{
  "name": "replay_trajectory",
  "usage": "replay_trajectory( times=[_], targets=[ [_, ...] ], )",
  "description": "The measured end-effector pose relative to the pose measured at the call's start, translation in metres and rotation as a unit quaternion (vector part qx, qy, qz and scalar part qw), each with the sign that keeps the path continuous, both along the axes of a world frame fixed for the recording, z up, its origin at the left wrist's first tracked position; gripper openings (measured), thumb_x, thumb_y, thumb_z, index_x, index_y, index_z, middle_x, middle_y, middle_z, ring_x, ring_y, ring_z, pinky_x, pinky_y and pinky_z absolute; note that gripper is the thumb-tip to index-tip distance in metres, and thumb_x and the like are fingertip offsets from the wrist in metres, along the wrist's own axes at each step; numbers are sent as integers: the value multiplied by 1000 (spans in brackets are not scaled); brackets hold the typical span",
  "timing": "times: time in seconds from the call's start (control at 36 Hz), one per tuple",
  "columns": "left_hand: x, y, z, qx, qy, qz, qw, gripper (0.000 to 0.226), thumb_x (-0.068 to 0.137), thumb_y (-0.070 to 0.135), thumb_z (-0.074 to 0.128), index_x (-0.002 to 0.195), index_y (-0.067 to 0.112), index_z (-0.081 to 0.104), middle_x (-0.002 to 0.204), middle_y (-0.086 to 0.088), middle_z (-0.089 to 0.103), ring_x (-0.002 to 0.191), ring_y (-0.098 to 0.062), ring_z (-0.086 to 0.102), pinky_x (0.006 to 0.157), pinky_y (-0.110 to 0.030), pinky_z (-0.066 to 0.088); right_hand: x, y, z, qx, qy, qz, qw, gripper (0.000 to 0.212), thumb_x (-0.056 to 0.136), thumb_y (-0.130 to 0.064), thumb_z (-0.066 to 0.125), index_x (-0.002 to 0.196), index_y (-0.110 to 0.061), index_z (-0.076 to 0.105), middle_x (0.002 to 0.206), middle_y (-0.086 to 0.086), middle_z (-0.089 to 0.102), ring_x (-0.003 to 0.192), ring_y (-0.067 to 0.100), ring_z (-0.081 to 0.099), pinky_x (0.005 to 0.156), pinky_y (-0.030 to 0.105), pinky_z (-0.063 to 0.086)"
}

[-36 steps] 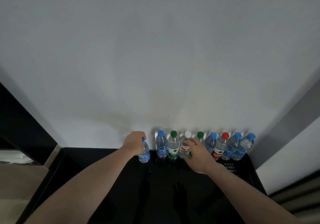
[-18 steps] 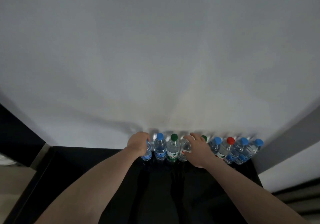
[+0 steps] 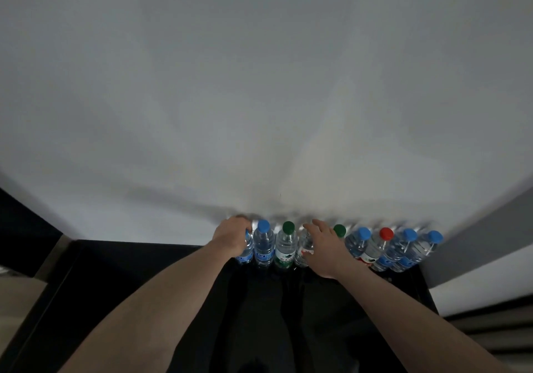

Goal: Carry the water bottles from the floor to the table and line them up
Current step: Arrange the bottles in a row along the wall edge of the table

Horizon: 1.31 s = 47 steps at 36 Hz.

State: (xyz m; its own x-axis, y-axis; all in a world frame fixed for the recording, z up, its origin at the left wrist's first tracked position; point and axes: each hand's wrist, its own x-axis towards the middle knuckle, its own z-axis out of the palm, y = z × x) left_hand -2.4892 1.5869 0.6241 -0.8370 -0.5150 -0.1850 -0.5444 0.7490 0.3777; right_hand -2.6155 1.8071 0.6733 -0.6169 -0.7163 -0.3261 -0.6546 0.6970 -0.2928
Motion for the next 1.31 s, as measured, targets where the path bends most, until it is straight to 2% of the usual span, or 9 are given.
replay_trajectory(
  times=[0.22, 0.56, 0.75, 0.92, 1.0, 1.19, 1.31],
  targets=[
    [-3, -1, -7, 18, 26, 17, 999, 27, 91, 8, 69, 115, 19, 69, 123, -2, 65, 103, -19, 63, 88, -26, 49, -2, 1, -5, -10, -4, 6, 1000, 72, 93, -30, 61, 155, -20, 26, 165, 7, 14, 147, 34, 26, 118, 46, 27],
    [-2, -3, -5, 27, 23, 23, 999, 31, 92, 6, 67, 121, 17, 68, 126, -2, 62, 105, -19, 62, 88, -24, 47, -3, 2, -4, -10, -3, 12, 1000, 72, 93, -27, 61, 155, -19, 25, 166, 8, 11, 148, 33, 24, 119, 46, 26],
    [5, -6, -3, 32, 12, 4, 999, 36, 92, 0, 64, 123, 18, 67, 128, 0, 59, 104, -17, 59, 86, -21, 44, 1, 7, -8, 2, -3, 17, 1000, 77, 95, -28, 60, 158, -22, 15, 167, 3, -5, 151, 31, 17, 121, 46, 22],
    [6, -4, -1, 52, 17, 9, 998, 33, 92, -1, 63, 120, 16, 68, 123, -1, 60, 101, -16, 57, 90, -26, 49, 4, 9, -12, -2, -12, 8, 1000, 79, 96, -25, 60, 159, -23, 13, 167, -1, -13, 148, 36, 24, 117, 48, 32],
    [4, 2, -3, 60, 28, 28, 997, 34, 92, -5, 59, 120, 15, 67, 119, -2, 62, 97, -14, 57, 85, -24, 48, 4, 8, -13, -3, -19, 7, 1000, 80, 95, -23, 61, 159, -23, 12, 166, -1, -15, 146, 36, 30, 113, 47, 38],
    [3, 10, -3, 87, 34, 53, 994, 35, 93, -5, 56, 120, 15, 64, 105, 4, 55, 90, -12, 55, 75, -20, 44, 3, 7, -15, -7, -23, 2, 1000, 83, 94, -23, 63, 159, -22, 12, 166, -1, -14, 145, 34, 31, 114, 44, 37],
    [5, 7, -1, 82, 32, 48, 995, 29, 94, 0, 58, 117, 16, 65, 109, 0, 60, 89, -11, 56, 73, -19, 42, 3, 8, -17, -12, -18, 1, 1000, 82, 94, -23, 63, 159, -23, 13, 166, -2, -14, 146, 36, 29, 115, 45, 35]
  ],
)
